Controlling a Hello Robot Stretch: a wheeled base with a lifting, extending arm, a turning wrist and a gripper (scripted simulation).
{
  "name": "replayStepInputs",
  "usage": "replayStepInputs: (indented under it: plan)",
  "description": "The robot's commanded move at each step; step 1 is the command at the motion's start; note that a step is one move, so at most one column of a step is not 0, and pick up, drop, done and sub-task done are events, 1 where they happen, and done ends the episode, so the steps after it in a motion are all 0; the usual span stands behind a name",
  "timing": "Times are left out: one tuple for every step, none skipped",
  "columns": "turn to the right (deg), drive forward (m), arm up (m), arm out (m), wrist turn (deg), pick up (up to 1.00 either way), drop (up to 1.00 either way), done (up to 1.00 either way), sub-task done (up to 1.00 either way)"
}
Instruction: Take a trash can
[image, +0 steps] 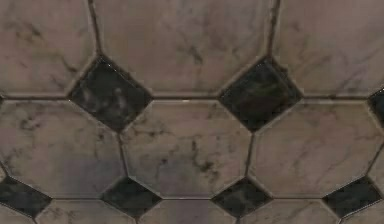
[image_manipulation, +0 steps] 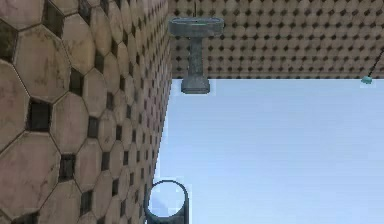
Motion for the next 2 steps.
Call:
replayStepInputs:
  plan:
    - [0.0,0.0,0.0,0.0,45.0,0.0,0.0,0.0,0.0]
    - [0.0,0.0,0.0,0.0,45.0,0.0,0.0,0.0,0.0]
